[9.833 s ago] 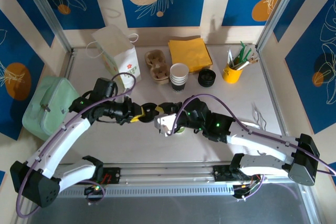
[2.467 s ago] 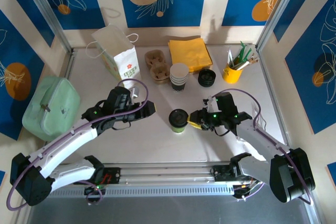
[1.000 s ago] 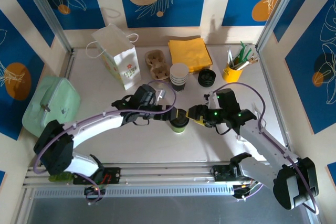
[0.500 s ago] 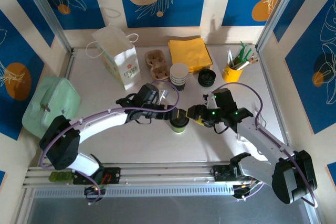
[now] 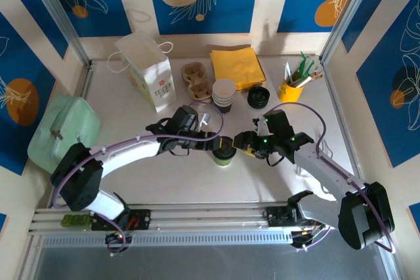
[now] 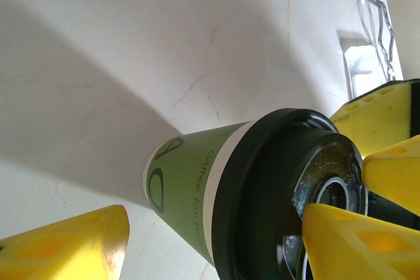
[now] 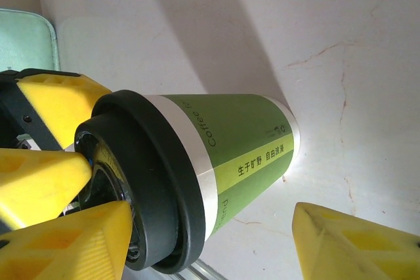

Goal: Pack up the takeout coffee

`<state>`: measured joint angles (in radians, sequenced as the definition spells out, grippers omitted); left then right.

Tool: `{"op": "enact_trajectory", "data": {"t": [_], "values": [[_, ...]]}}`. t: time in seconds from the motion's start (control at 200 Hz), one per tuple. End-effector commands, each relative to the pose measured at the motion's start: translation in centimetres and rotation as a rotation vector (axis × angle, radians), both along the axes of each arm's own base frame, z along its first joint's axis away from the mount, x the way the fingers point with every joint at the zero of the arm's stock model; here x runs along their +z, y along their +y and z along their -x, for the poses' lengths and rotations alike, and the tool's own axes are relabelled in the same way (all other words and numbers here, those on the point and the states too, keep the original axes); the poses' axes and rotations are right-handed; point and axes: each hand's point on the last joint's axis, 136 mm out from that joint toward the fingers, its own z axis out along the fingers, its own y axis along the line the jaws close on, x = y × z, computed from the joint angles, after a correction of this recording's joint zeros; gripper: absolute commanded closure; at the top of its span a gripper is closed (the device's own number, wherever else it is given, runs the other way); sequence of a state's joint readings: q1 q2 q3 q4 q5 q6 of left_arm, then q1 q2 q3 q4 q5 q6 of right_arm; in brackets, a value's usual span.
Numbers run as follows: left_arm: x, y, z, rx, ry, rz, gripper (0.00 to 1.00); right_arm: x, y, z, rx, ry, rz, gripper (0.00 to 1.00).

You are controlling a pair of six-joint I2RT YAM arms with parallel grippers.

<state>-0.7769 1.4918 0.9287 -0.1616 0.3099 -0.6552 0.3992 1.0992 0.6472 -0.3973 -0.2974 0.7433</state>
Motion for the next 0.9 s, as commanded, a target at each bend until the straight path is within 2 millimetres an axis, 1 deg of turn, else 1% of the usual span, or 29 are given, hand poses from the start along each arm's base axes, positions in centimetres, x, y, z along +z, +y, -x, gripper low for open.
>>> {"op": "enact_trajectory", "data": {"t": [0.0,0.17,0.31,0.405,0.475,0.555,0.685,0.82,0.895], "values": [[-1.4,0.3,0.4,0.001,0.044,-0.008,0.3,0.1,0.0,0.1,0.017,-0.002,0.02,0.34],[-1.9,0.4,0.5,0.006,0.057,-0.014,0.33,-0.3,-0.3,0.2,0.015,0.008,0.037,0.34],[-2.5,0.9,0.4,0.021,0.068,-0.031,0.35,-1.1,-0.7,0.5,0.009,0.018,0.061,0.34],[-3.3,1.4,0.5,0.027,0.074,-0.065,0.36,-2.2,-1.0,0.7,0.002,0.047,0.083,0.34],[-4.0,1.6,0.8,0.026,0.093,-0.084,0.41,-3.0,-1.2,1.1,-0.001,0.071,0.096,0.34],[-4.5,1.5,1.3,0.015,0.109,-0.067,0.41,-4.0,-1.4,1.6,-0.003,0.097,0.103,0.35],[-5.7,2.5,1.7,0.035,0.114,-0.1,0.43,-5.0,-1.6,2.2,-0.007,0.119,0.112,0.35],[-5.6,2.5,2.1,0.028,0.111,-0.073,0.44,-5.3,-1.7,2.6,-0.002,0.113,0.116,0.35],[-5.3,2.5,2.1,0.023,0.107,-0.075,0.44,-5.0,-1.4,2.6,0.006,0.099,0.11,0.35]]}}
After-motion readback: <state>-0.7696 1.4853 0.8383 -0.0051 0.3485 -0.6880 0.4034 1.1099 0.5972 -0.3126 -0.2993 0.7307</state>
